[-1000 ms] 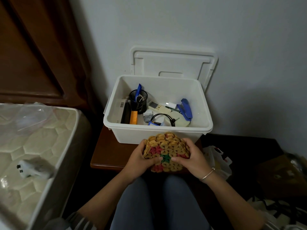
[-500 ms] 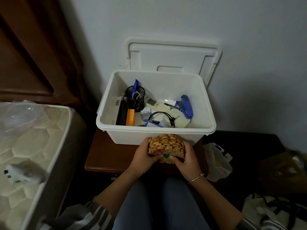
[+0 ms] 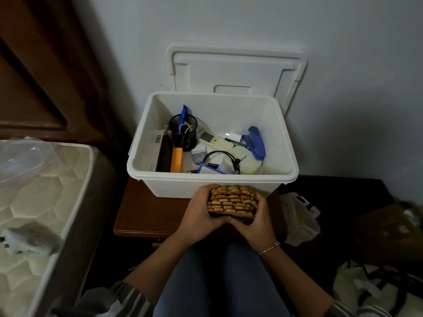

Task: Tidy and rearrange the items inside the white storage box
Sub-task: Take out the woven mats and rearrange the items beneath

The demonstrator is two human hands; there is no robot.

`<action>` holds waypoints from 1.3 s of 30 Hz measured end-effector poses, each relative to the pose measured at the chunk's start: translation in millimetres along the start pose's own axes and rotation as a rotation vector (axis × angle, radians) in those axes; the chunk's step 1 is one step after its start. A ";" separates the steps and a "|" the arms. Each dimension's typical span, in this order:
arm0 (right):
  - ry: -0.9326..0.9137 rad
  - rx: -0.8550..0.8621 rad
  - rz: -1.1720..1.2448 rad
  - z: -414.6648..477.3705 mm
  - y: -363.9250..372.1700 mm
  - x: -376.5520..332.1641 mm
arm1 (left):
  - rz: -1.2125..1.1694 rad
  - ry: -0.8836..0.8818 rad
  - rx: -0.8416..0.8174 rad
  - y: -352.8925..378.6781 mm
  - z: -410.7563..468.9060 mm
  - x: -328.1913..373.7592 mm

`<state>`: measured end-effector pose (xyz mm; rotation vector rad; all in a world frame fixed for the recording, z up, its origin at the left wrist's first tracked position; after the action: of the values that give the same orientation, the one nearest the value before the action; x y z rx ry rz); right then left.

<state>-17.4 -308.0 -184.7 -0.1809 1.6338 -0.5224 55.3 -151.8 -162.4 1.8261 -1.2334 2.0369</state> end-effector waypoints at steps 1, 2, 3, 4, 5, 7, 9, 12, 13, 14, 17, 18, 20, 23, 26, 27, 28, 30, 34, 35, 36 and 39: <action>-0.014 0.000 -0.007 -0.7 2.4 -1.8 | -0.004 -0.003 -0.004 1.4 -0.1 0.2; -0.028 0.004 -0.012 -1.2 3.7 -3.6 | -0.011 -0.005 -0.002 2.2 0.0 0.8; -0.036 0.008 -0.007 -1.1 4.3 -4.7 | -0.019 -0.008 0.006 2.0 0.3 1.2; -0.036 0.008 0.006 -1.0 4.4 -4.7 | -0.030 -0.012 0.012 1.8 0.4 0.9; -0.031 0.011 0.027 -0.6 3.5 -3.4 | -0.046 -0.017 0.015 1.4 0.5 0.1; -0.009 0.024 0.077 -0.3 0.6 2.4 | -0.089 -0.030 0.012 1.0 -0.3 -3.2; 0.028 0.011 0.110 -1.4 2.3 8.3 | -0.120 -0.044 0.001 2.4 -1.6 -7.5; 0.059 0.008 0.120 -3.8 9.9 13.3 | -0.112 -0.085 0.035 4.8 -2.5 -11.7; 0.059 0.030 0.120 -4.2 11.0 13.5 | -0.103 -0.104 0.059 4.9 -2.7 -12.0; 0.056 0.054 0.120 -4.4 11.5 12.9 | -0.097 -0.120 0.086 5.0 -3.0 -12.0; 0.037 0.094 0.113 -5.3 12.9 11.1 | -0.106 -0.158 0.155 6.2 -7.3 -17.2; 0.034 0.093 0.112 -6.0 13.3 10.9 | -0.104 -0.164 0.164 6.7 -9.2 -18.7; 0.047 0.075 0.125 -6.5 14.1 12.4 | -0.081 -0.171 0.154 8.6 -10.5 -20.1; 0.092 0.022 0.134 -3.2 13.7 16.5 | -0.060 -0.202 0.126 8.9 -9.4 -20.8; 0.118 -0.003 0.129 0.1 11.5 14.0 | -0.057 -0.228 0.103 4.2 -6.2 -17.8; 0.122 -0.005 0.118 0.3 10.8 12.0 | -0.051 -0.228 0.095 3.1 -5.6 -15.8; 0.124 -0.011 0.100 0.0 9.9 9.6 | -0.044 -0.228 0.092 2.5 -6.4 -14.4; 0.125 -0.047 0.050 -0.4 7.6 2.3 | -0.057 -0.236 0.103 -1.4 -9.5 -10.7; 0.164 -0.209 0.166 -5.0 -0.4 -18.5 | -0.257 -0.389 0.032 -12.1 -24.8 -13.3; 0.177 -0.252 0.219 -9.1 -1.2 -26.8 | -0.392 -0.430 -0.025 -11.4 -30.9 -13.0; 0.185 -0.290 0.272 -14.4 -1.1 -36.2 | -0.521 -0.462 -0.085 -10.4 -38.3 -9.3; 0.227 -0.371 0.363 -31.2 1.1 -63.6 | -0.642 -0.484 -0.232 -16.2 -60.2 13.6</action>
<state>-38.7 -273.6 -126.5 -0.0958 1.9234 0.0435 15.4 -108.1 -138.4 2.2728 -0.7577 1.1127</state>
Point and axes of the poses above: each hand's wrist, its own z-axis towards the middle knuckle, its own y-axis out of the palm, x = y × z, the point moved 8 cm from there along z, towards the middle knuckle, and after that the axes turned 12 degrees about -x, right-handed, at the moved point
